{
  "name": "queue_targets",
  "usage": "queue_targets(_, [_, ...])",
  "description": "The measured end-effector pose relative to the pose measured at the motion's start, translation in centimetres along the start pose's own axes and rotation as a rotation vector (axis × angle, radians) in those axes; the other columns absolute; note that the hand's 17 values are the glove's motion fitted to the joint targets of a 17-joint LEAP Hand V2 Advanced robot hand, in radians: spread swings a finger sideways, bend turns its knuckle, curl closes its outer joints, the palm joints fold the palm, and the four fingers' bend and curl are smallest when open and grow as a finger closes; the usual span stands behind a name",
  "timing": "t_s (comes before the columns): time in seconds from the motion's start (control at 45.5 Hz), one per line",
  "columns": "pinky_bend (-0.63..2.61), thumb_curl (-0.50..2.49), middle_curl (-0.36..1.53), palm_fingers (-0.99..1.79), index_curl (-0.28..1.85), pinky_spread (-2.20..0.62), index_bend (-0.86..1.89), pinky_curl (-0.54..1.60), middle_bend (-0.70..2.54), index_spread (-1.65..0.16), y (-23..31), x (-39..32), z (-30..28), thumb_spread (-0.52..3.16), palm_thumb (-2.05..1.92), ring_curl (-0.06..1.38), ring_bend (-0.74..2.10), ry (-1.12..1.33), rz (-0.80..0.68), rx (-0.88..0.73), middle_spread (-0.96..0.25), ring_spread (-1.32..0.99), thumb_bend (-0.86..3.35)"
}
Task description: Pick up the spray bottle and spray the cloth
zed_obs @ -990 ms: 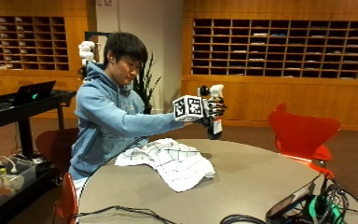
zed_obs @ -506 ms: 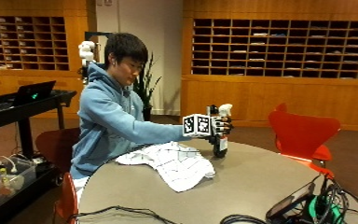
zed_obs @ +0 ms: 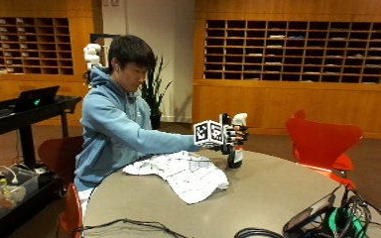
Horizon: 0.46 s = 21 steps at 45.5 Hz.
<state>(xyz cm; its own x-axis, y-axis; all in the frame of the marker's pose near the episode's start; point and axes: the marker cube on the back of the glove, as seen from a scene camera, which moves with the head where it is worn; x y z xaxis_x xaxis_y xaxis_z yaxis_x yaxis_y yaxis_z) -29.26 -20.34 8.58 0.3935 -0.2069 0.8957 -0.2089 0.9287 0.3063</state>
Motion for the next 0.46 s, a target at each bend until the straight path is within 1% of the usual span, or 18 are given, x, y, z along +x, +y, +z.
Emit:
queue_targets(0.22, [0.55, 0.58, 0.45, 0.99, 0.32, -0.19, 0.05, 0.41, 0.30, -0.27, 0.8, -0.2, -2.0, 0.78, 0.86, 0.43, 0.52, 0.007, 0.001, -0.069, -0.17, -0.17, -0.04])
queue_targets(0.462, [0.54, 0.53, 0.44, 0.91, 0.24, -0.14, 0.05, 0.39, 0.28, -0.28, 1.8, -1.5, -4.6, 0.84, 0.82, 0.42, 0.50, 0.018, -0.026, -0.048, -0.17, -0.16, -0.04])
